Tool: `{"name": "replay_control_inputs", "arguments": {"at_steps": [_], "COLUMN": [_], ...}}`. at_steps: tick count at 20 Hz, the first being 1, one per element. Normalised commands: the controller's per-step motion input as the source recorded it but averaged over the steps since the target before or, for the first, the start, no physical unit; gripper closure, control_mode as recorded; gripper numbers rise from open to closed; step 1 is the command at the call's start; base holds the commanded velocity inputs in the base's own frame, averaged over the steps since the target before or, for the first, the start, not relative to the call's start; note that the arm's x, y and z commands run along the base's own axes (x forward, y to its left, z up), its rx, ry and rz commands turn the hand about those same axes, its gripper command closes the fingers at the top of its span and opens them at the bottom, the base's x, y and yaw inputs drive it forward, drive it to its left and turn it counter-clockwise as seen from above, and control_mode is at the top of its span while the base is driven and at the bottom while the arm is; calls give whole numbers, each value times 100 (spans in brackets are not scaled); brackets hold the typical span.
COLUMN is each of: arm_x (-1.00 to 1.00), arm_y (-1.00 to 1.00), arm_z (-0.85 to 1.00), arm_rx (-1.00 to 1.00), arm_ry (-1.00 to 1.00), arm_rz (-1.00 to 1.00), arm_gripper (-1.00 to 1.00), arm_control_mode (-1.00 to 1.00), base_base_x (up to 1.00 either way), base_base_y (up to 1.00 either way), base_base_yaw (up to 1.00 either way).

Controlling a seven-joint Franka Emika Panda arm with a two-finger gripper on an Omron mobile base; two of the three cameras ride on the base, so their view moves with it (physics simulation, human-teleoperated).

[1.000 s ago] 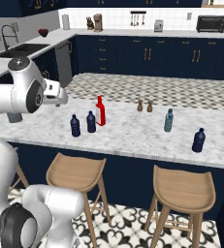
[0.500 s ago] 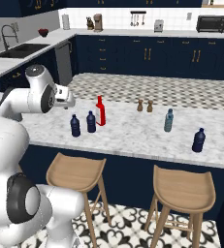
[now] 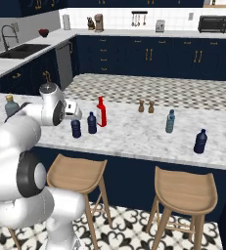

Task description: Move the plastic bottles in the middle to the plastics group, and the glass bottles in the middle to the glass group.

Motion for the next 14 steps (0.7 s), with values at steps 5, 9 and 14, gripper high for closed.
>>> {"name": "replay_control_inputs", "arguments": {"at_steps": [5, 9, 14], "arm_x": [22, 37, 50], "arm_y": [2, 4, 3], "arm_z": [-26, -1, -1], "arm_rx": [0, -1, 0], "arm_ry": [0, 0, 0], "arm_rz": [0, 0, 0], "arm_gripper": [-100, -100, -100], "arm_control_mode": [-100, -100, -100], "base_base_x": [0, 0, 0], "base_base_y": [0, 0, 0], "base_base_yaw": [0, 0, 0]}}
